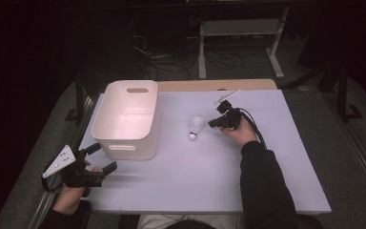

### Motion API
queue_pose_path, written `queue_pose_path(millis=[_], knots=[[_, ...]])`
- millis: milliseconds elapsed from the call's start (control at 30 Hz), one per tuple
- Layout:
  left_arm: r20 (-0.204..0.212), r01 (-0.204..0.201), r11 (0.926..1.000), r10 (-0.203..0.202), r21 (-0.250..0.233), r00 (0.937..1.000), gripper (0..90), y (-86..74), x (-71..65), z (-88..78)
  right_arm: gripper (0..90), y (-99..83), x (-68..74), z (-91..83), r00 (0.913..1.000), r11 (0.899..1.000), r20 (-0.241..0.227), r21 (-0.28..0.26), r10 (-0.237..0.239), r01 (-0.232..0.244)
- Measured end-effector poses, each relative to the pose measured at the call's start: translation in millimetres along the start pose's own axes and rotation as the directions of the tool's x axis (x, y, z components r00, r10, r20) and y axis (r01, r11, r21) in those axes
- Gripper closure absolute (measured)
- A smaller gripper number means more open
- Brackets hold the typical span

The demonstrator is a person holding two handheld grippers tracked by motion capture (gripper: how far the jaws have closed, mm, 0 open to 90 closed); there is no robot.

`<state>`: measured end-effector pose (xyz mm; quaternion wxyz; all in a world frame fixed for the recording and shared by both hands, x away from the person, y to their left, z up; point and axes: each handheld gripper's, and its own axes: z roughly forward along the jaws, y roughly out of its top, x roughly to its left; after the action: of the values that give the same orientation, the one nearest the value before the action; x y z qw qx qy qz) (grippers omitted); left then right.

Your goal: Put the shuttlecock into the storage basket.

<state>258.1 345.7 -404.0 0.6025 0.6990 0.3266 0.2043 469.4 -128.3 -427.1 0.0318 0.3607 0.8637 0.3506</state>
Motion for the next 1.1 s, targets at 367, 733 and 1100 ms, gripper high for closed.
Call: queue_pose_path(millis=[367,733,1100], knots=[[-0.001,0.000,1.0000,0.000,0.001,1.0000,0.0,-0.1,-0.1,-0.6,88.9,8.7,-0.2,7.9,0.9998,1.000,-0.019,0.012,-0.004,0.004],[-0.002,-0.001,1.0000,0.001,0.002,1.0000,0.0,-0.2,-0.3,-1.0,88.9,17.4,1.6,19.5,0.9994,1.000,-0.032,0.024,-0.009,0.010],[-0.004,0.000,1.0000,0.000,0.002,1.0000,0.0,-0.3,-0.6,-1.3,88.9,29.0,9.6,29.5,0.9981,0.999,-0.054,0.027,-0.031,0.032]])
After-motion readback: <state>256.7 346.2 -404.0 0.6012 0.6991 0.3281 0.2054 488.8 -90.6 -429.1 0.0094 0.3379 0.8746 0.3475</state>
